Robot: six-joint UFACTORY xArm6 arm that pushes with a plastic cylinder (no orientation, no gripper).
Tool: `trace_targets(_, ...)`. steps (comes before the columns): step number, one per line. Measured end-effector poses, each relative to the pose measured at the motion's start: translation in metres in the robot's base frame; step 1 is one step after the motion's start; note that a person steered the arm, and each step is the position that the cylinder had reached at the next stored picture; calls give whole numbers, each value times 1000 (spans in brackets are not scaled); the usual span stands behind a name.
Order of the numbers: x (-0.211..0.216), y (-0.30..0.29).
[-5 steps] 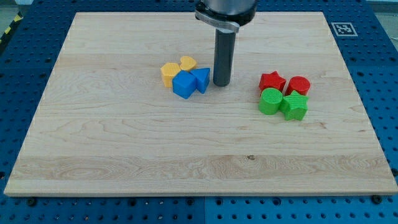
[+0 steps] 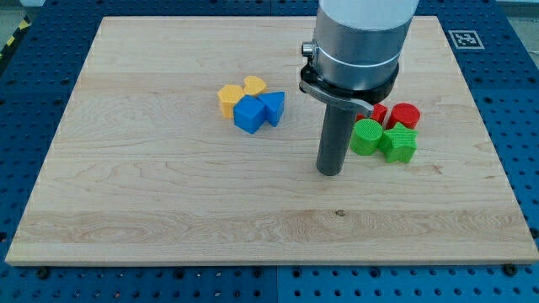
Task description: Nudge the group of blocks
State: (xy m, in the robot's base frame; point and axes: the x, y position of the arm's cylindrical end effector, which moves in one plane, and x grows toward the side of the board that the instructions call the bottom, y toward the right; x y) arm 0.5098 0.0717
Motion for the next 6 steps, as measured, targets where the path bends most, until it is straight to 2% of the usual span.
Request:
trace_targets(2, 0, 0)
trace_targets(5, -16, 61)
trace_targets(6, -23, 63)
